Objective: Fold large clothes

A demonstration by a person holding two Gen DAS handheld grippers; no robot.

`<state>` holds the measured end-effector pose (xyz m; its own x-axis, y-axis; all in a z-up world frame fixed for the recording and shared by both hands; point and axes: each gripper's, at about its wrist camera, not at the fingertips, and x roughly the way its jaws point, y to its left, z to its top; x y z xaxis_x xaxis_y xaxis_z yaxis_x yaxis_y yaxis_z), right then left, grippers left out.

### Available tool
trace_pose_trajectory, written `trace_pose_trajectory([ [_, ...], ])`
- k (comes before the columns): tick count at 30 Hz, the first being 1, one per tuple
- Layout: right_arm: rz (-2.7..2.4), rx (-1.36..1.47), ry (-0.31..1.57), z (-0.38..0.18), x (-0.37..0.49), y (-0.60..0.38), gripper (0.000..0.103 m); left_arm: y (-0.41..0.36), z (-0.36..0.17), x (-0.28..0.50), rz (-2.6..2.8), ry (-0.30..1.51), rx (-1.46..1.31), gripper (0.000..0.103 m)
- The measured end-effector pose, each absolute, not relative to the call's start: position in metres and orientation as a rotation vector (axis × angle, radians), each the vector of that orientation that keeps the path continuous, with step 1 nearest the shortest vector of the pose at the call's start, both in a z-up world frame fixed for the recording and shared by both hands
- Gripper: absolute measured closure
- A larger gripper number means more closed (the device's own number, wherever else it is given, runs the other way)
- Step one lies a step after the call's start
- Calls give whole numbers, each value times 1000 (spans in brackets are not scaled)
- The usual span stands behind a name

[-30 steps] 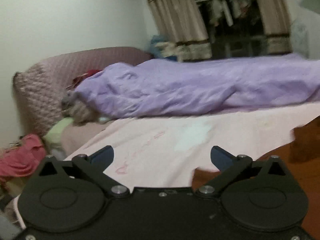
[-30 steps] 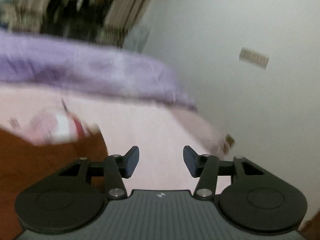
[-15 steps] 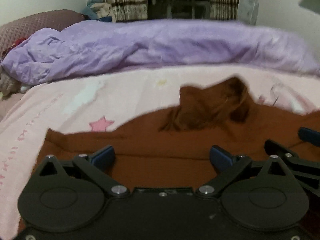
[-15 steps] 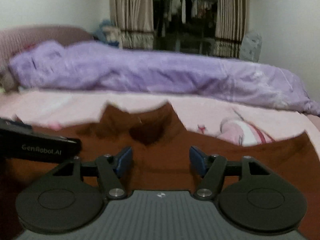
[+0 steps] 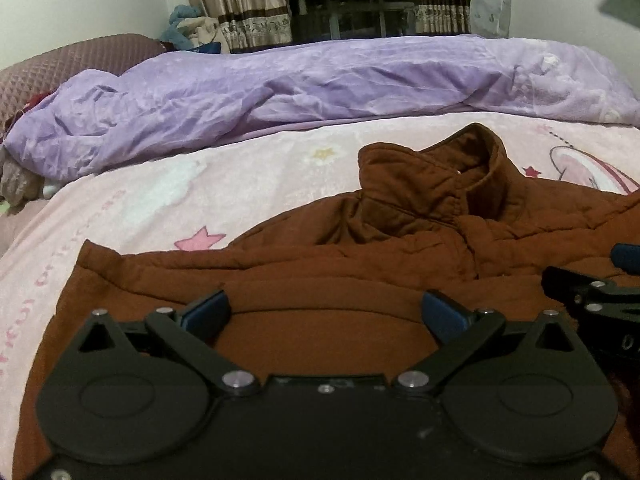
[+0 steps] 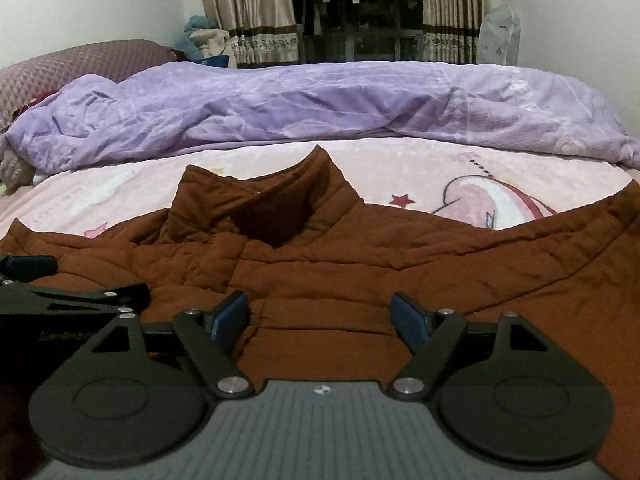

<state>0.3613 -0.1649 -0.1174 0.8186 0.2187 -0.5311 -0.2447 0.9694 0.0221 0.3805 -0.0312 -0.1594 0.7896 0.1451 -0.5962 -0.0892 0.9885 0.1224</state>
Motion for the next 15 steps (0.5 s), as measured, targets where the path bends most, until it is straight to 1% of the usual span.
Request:
trace_pose_trajectory([
  [4,168,-47,561,-113,368,-190,11,-8,-156,378,124,636,102,0],
  [7,121,34,578,-110,373,-225,13,19,-155,371,48,632,91,0],
  [9,111,56,581,-108,374,-244,14,31,-154,365,102,619,124,0],
  [13,-28,-57,540,-111,370,-268,15,70,-156,358,219,608,109,0],
  [15,-105,-45,530,-112,368,-285,15,92,-157,355,239,618,55,0],
])
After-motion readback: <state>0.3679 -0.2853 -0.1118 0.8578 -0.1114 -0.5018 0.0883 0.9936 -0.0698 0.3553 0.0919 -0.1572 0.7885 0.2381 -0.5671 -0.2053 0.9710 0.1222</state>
